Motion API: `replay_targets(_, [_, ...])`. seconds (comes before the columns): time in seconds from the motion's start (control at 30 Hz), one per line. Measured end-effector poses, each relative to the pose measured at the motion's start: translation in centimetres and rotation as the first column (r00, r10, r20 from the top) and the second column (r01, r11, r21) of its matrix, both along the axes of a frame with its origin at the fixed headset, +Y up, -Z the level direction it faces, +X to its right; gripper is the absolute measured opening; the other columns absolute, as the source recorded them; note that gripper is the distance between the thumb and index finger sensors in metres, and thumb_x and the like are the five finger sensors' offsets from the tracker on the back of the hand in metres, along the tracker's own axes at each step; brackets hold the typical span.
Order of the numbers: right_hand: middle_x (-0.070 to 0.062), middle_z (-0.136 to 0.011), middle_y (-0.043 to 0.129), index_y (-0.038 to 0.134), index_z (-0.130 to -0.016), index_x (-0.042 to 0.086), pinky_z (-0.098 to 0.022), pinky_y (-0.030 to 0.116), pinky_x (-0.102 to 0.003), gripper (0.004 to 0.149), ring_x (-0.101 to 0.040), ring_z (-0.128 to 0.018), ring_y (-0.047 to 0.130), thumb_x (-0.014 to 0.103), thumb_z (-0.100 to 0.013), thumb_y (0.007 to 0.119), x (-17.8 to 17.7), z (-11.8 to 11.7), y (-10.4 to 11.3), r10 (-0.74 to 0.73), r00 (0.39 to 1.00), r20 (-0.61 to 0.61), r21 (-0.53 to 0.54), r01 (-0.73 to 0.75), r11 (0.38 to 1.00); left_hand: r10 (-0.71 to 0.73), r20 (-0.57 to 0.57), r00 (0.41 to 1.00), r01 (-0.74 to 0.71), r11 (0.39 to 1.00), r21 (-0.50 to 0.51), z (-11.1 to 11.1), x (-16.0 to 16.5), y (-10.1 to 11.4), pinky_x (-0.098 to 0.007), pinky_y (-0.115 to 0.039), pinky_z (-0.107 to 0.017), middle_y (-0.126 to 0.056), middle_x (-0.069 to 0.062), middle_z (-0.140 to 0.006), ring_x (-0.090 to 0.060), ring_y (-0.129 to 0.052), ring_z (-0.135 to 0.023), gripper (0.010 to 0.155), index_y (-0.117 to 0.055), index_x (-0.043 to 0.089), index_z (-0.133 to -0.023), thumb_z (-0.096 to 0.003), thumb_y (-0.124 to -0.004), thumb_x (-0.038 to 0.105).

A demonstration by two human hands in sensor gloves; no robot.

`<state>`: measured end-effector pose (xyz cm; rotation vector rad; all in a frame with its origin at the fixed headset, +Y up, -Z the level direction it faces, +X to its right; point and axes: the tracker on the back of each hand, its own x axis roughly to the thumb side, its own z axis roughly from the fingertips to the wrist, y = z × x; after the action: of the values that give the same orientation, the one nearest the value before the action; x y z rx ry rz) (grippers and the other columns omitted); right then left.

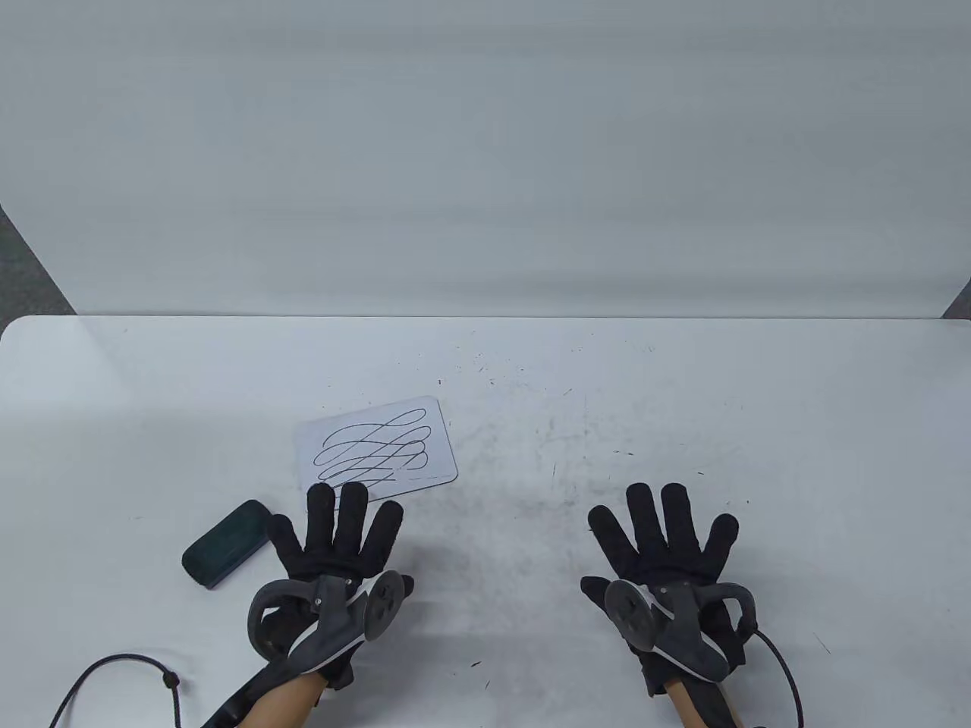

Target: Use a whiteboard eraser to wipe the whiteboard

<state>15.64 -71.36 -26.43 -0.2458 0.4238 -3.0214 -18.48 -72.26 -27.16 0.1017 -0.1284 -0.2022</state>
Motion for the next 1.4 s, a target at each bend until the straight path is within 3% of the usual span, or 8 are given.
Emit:
replay_targets(0.4, [-0.005,-0.118,0.019,0.017,-0.099,0.045,-0.059,0.01,-0.081,0.077,-0.042,-0.105,0.013,0.072,-0.035,0.05,0.2,0.0,-0.1,0.001,1.0,0.021,-0.033,-0.001,0.999,0.003,0.001,1.0,-0.003,1.0,-0.025,-0.9,0.1,0.2,-0.084,-0.019,-0.068,-0.004,-0.01,-0.12,-0.05,-0.001,-0.11,0.091,-0.01,0.038,-0.11,-0.0394,-0.057,0.069])
replay_targets(0.63, [-0.006,-0.118,0.021,0.018,-0.099,0.044,-0.059,0.01,-0.081,0.077,-0.042,-0.105,0.014,0.072,-0.035,0.05,0.5,-0.1,0.1,-0.012,0.999,0.032,-0.046,0.014,0.999,0.006,-0.154,0.988,-0.023,0.994,-0.106,-6.7,-3.4,2.2,-0.08,-0.022,-0.074,-0.007,-0.007,-0.122,-0.045,-0.004,-0.114,0.089,-0.012,0.04,-0.111,-0.0401,-0.059,0.066])
replay_targets(0.77, [-0.007,-0.118,0.022,0.018,-0.099,0.044,-0.059,0.011,-0.081,0.077,-0.042,-0.105,0.014,0.071,-0.035,0.051,0.6,-0.3,0.1,-0.034,0.998,0.052,-0.062,0.037,0.997,0.08,-0.252,0.964,-0.127,0.976,-0.175,-10.9,-6.3,2.4,-0.078,-0.023,-0.075,-0.012,-0.004,-0.124,-0.044,-0.007,-0.115,0.086,-0.017,0.041,-0.111,-0.0416,-0.062,0.063])
replay_targets(0.87, [-0.007,-0.118,0.023,0.019,-0.099,0.043,-0.059,0.011,-0.081,0.077,-0.042,-0.105,0.015,0.071,-0.035,0.051,0.7,-0.3,0.1,-0.03,0.998,0.054,-0.061,0.033,0.998,0.039,-0.316,0.948,-0.115,0.967,-0.226,-13.6,-7.9,1.8,-0.077,-0.024,-0.076,-0.015,-0.002,-0.124,-0.042,-0.01,-0.116,0.084,-0.018,0.04,-0.111,-0.0428,-0.062,0.06])
replay_targets(1.03, [-0.009,-0.118,0.026,0.021,-0.1,0.042,-0.059,0.012,-0.081,0.078,-0.043,-0.105,0.017,0.07,-0.035,0.052,1.2,-0.3,0.2,-0.052,0.997,0.065,-0.079,0.058,0.995,-0.009,-0.398,0.917,-0.14,0.929,-0.343,-16.9,-10.0,-1.1,-0.068,-0.026,-0.08,-0.027,0.002,-0.123,-0.031,-0.015,-0.117,0.071,-0.025,0.038,-0.111,-0.0483,-0.059,0.046])
replay_targets(1.23, [-0.009,-0.118,0.027,0.022,-0.1,0.042,-0.059,0.012,-0.081,0.077,-0.043,-0.105,0.018,0.07,-0.035,0.052,1.2,-0.4,0.3,-0.051,0.997,0.06,-0.088,0.056,0.995,-0.131,-0.446,0.885,-0.13,0.851,-0.508,-18.6,-11.2,-4.0,-0.063,-0.024,-0.081,-0.025,0.006,-0.122,-0.026,-0.014,-0.116,0.069,-0.024,0.04,-0.109,-0.0486,-0.056,0.045])
replay_targets(1.4, [-0.009,-0.117,0.028,0.022,-0.1,0.041,-0.059,0.012,-0.081,0.078,-0.043,-0.105,0.018,0.07,-0.035,0.052,1.1,-0.4,0.2,-0.05,0.997,0.055,-0.093,0.055,0.994,-0.077,-0.501,0.862,-0.257,0.785,-0.563,-19.1,-11.8,-5.1,-0.064,-0.021,-0.08,-0.014,0.007,-0.119,-0.025,-0.007,-0.114,0.07,-0.014,0.039,-0.106,-0.0477,-0.052,0.045])
